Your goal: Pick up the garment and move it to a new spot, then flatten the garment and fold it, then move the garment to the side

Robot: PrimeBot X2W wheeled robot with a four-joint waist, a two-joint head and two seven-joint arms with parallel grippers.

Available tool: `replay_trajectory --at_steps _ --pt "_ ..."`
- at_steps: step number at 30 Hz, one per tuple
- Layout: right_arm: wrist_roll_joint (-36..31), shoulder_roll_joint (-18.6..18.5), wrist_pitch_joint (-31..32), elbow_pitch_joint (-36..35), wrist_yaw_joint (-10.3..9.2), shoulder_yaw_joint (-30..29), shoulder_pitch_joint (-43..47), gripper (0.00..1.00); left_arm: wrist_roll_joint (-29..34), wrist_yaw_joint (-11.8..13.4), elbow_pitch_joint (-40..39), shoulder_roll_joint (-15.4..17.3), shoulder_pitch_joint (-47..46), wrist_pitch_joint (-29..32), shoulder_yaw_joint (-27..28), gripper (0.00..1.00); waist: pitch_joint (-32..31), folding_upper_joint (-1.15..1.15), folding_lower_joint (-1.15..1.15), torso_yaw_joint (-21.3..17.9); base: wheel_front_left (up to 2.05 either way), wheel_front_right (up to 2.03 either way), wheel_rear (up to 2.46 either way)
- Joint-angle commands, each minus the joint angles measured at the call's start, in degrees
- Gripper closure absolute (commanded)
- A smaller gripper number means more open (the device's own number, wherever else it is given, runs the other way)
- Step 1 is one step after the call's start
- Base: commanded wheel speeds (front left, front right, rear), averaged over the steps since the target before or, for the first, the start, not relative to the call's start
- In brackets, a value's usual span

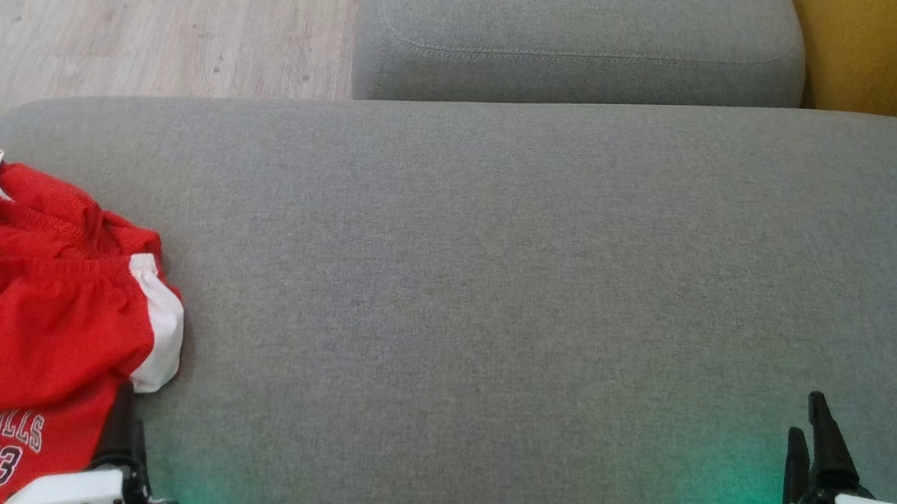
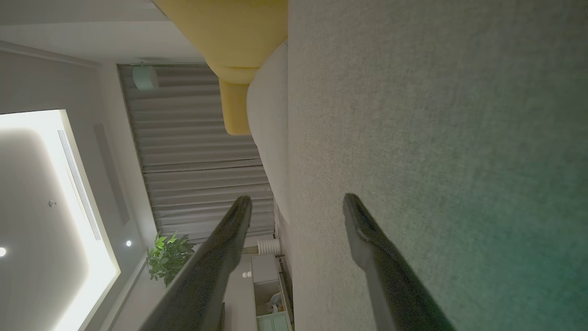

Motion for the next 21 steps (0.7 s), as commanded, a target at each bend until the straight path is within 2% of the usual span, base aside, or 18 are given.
replay_trajectory --at_steps 1,7,21 --pt "-0.71 -0.28 -0.69 -2.02 0.00 0.25 -2.54 0.00 0.84 -0.03 -1.96 0.33 -2.63 -0.52 -0.25 0.00 0.00 0.00 0.00 0.00 0.00 0.00 0.00" --pt "-5.01 -0.27 -1.70 -2.45 0.00 0.79 -2.85 0.00 4.82 0.00 -2.90 0.36 -2.77 -1.54 -0.60 0.00 -0.01 0.00 0.00 -0.02 0.00 0.00 0.00" --pt "-19.52 -0.35 -4.24 -5.15 -0.01 3.50 -3.26 0.00 16.40 2.11 -5.90 0.43 -2.90 -4.08 -2.56 0.00 -0.23 0.00 0.00 0.14 0.00 0.00 0.00"
